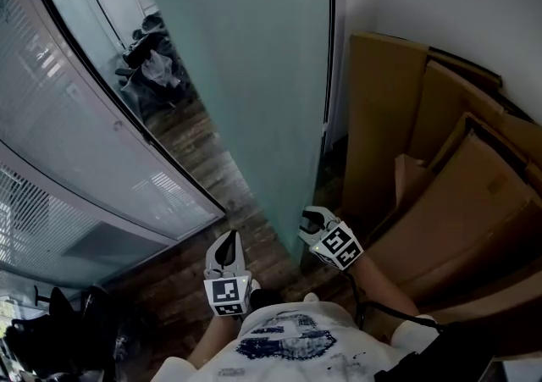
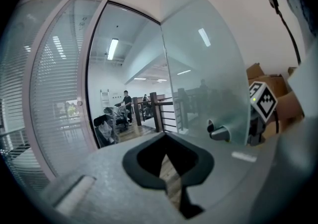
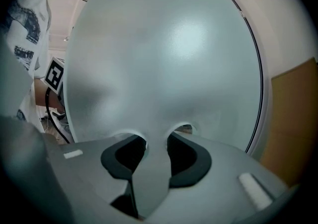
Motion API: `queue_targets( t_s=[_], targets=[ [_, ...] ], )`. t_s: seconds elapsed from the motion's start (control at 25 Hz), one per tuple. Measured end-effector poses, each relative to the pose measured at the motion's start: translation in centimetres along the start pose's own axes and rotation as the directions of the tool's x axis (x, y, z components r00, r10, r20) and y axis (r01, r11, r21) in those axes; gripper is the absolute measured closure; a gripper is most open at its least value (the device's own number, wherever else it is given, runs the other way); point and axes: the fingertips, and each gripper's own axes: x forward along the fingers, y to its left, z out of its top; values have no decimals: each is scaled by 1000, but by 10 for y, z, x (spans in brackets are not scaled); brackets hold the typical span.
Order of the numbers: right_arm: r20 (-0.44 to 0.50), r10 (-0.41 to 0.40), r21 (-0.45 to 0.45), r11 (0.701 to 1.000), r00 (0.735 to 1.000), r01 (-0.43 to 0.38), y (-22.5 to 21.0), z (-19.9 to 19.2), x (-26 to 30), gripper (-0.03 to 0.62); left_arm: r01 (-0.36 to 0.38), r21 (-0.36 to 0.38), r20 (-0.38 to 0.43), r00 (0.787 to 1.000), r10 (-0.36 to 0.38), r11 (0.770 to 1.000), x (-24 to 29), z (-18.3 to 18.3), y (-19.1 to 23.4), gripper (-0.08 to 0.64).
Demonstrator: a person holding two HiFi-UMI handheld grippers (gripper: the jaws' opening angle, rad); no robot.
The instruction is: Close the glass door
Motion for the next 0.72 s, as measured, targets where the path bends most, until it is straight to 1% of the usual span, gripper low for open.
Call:
queue_targets(
  t_s=[0.16, 0.32, 0.52, 0.72],
  targets=[
    [-9, -9, 6, 1000, 1000, 9, 6, 6, 19, 456, -7, -4, -6, 1000, 7, 1000, 8, -2, 20, 558],
    [-17, 9, 11, 1000, 1000, -9, 15, 17, 41, 457, -23, -17, -12, 1000, 23, 1000, 16, -4, 47, 557],
    [-21, -9, 21, 1000, 1000, 10, 19, 21, 71, 457, -44, -41, -18, 999, 43, 998, 22, -11, 81, 558],
    [-16, -8, 22, 1000, 1000, 9, 21, 31, 98, 456, -67, -60, -28, 997, 66, 996, 26, -18, 114, 558]
  ],
)
